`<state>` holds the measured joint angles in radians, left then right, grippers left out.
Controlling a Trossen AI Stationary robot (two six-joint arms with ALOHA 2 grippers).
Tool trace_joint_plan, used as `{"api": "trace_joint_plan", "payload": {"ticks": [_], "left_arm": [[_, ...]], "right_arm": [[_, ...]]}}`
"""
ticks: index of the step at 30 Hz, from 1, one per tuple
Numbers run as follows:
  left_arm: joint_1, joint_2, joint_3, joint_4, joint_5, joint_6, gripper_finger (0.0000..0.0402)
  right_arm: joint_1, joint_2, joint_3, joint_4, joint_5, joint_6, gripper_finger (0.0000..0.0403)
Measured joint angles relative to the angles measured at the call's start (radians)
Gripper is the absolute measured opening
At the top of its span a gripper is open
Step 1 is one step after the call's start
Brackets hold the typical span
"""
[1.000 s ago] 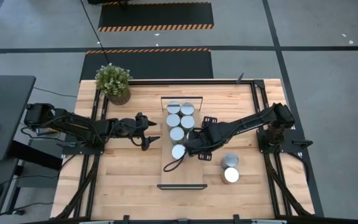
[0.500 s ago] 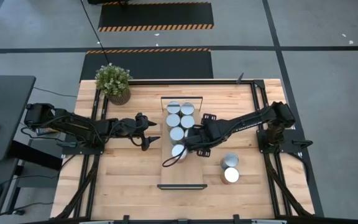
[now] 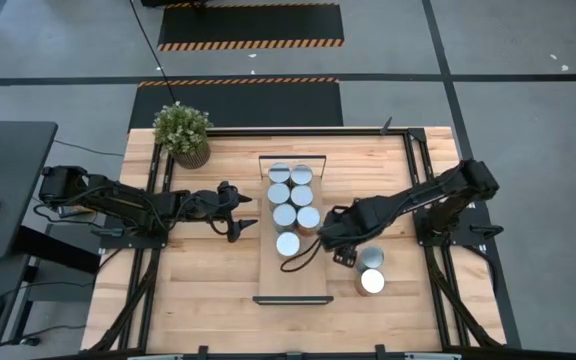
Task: Pick and place cans onto a shelf
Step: Put the canned tomatoes on the shelf
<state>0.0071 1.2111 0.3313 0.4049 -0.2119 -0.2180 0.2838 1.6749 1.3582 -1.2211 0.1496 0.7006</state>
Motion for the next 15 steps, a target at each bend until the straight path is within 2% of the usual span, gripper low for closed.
{"api": "trace_joint_plan", "payload": {"ticks": [3, 6, 11, 15], "left_arm": [[0.000, 0.000, 0.000, 0.000, 0.000, 0.000, 0.0357], [0.000, 0.000, 0.000, 0.000, 0.000, 0.000, 0.0357], [0.000, 0.000, 0.000, 0.000, 0.000, 0.000, 0.0357], [0.000, 0.000, 0.000, 0.000, 0.000, 0.000, 0.0357]], "right_arm": [[-0.024, -0.038, -0.124, 0.113, -0.101, 0.059, 0.0362], [-0.047, -0.046, -0.191, 0.105, -0.200, 0.099, 0.0365], [-0.048, -0.041, -0.228, 0.048, -0.285, 0.135, 0.0372], [-0.043, -0.041, -0.229, 0.041, -0.311, 0.157, 0.0373]]}}
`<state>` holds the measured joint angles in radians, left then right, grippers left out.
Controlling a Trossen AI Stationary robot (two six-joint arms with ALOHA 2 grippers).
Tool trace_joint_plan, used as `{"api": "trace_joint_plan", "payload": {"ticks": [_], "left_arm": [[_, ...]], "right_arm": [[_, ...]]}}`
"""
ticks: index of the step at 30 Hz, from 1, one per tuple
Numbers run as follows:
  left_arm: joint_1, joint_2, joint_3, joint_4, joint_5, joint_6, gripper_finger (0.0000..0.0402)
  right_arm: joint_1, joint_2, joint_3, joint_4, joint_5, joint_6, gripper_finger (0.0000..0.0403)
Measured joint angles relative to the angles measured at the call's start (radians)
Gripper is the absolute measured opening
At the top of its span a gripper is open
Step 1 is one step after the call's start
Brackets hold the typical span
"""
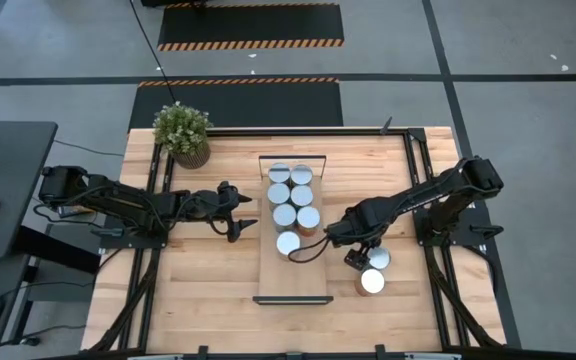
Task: Pick and place cans onto a shelf
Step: Put the canned tomatoes on the shelf
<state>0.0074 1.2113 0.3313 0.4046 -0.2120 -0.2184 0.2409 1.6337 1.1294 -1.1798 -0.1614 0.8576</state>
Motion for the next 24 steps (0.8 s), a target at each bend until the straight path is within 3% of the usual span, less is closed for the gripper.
{"api": "trace_joint_plan", "payload": {"ticks": [10, 24], "left_arm": [[0.000, 0.000, 0.000, -0.032, 0.000, -0.010, 0.0357], [-0.001, 0.000, 0.000, -0.051, 0.000, -0.031, 0.0357]], "right_arm": [[0.021, 0.000, 0.000, -0.085, -0.088, 0.017, 0.0373], [0.053, 0.001, 0.000, -0.131, -0.082, 0.032, 0.0364]]}}
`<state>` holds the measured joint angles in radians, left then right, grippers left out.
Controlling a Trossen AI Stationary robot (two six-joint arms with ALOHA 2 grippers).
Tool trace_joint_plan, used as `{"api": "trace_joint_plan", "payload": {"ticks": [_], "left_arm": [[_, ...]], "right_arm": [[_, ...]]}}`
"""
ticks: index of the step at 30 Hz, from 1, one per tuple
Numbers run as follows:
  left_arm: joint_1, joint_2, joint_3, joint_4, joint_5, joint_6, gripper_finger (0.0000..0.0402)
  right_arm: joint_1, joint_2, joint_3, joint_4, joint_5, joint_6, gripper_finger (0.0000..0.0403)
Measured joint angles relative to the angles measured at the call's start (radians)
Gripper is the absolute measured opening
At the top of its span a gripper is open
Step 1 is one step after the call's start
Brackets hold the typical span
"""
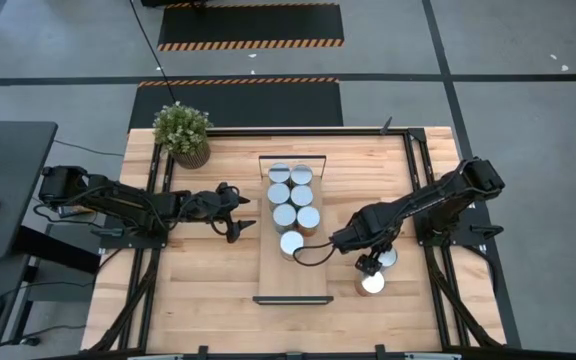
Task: Pick and place cans onto a shelf
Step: Put the canned tomatoes on the shelf
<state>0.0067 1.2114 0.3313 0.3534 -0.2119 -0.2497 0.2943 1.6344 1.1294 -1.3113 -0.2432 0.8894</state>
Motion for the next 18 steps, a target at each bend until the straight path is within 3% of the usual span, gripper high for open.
{"api": "trace_joint_plan", "payload": {"ticks": [8, 18], "left_arm": [[0.001, 0.000, 0.000, 0.002, 0.000, 0.027, 0.0357], [0.000, 0.000, 0.000, 0.001, 0.000, 0.020, 0.0357]], "right_arm": [[0.021, 0.000, 0.000, 0.023, 0.041, -0.023, 0.0317], [0.020, 0.000, 0.057, 0.018, 0.117, -0.058, 0.0311]]}}
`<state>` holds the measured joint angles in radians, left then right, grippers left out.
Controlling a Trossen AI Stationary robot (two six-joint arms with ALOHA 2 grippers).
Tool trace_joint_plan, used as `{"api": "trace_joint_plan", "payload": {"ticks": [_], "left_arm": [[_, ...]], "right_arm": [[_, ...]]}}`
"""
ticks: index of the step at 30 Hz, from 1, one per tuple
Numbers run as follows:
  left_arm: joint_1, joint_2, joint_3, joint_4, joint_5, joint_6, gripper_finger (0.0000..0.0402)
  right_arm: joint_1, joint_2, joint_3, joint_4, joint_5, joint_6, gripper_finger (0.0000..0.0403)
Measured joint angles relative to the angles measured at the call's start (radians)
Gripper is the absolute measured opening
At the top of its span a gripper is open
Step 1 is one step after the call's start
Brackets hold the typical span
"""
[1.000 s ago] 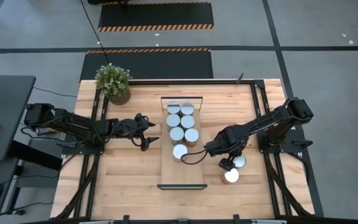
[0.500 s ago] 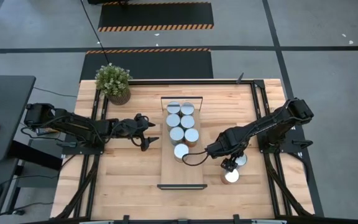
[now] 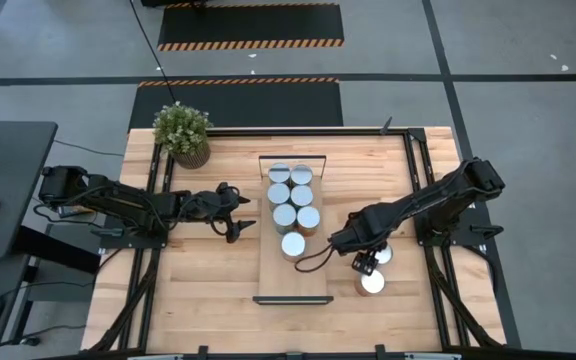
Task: Pick and place cans onto a shelf
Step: Put the canned tomatoes on the shelf, then adjust the canned corn on the shelf
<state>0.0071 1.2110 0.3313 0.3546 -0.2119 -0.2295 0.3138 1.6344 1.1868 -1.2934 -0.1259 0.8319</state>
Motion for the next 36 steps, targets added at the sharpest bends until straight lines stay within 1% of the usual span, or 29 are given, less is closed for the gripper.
{"api": "trace_joint_plan", "payload": {"ticks": [4, 9, 15, 19, 25, 27, 30, 32, 35, 36], "left_arm": [[0.000, 0.000, 0.000, 0.000, 0.000, 0.000, 0.0357], [0.000, 0.000, 0.000, 0.000, 0.000, 0.005, 0.0357], [0.000, 0.000, 0.000, 0.000, 0.000, -0.006, 0.0357], [0.000, 0.000, 0.000, 0.000, 0.000, -0.022, 0.0357], [0.000, 0.000, 0.000, 0.000, 0.000, -0.020, 0.0357], [0.000, 0.000, 0.000, 0.000, 0.000, -0.020, 0.0357], [-0.004, 0.000, 0.000, -0.001, 0.000, -0.021, 0.0357], [-0.011, 0.000, 0.000, -0.002, 0.000, -0.021, 0.0357], [-0.023, 0.000, 0.000, -0.002, 0.000, -0.015, 0.0357], [-0.026, 0.000, 0.000, -0.001, 0.001, -0.012, 0.0357]], "right_arm": [[-0.005, 0.000, 0.051, -0.037, 0.034, -0.023, 0.0307], [-0.028, 0.000, 0.120, -0.057, 0.043, -0.071, 0.0306], [-0.033, 0.000, 0.228, -0.054, 0.059, -0.075, 0.0306], [-0.017, 0.000, 0.291, -0.050, 0.103, -0.075, 0.0306], [-0.014, 0.000, 0.361, -0.048, 0.155, -0.119, 0.0307], [-0.018, 0.000, 0.364, -0.051, 0.183, -0.135, 0.0307], [-0.023, 0.001, 0.361, -0.066, 0.195, -0.128, 0.0307], [-0.013, -0.001, 0.331, -0.016, 0.205, -0.123, 0.0307], [0.000, 0.003, 0.292, 0.019, 0.163, -0.105, 0.0308], [0.006, 0.002, 0.289, 0.020, 0.163, -0.109, 0.0309]]}}
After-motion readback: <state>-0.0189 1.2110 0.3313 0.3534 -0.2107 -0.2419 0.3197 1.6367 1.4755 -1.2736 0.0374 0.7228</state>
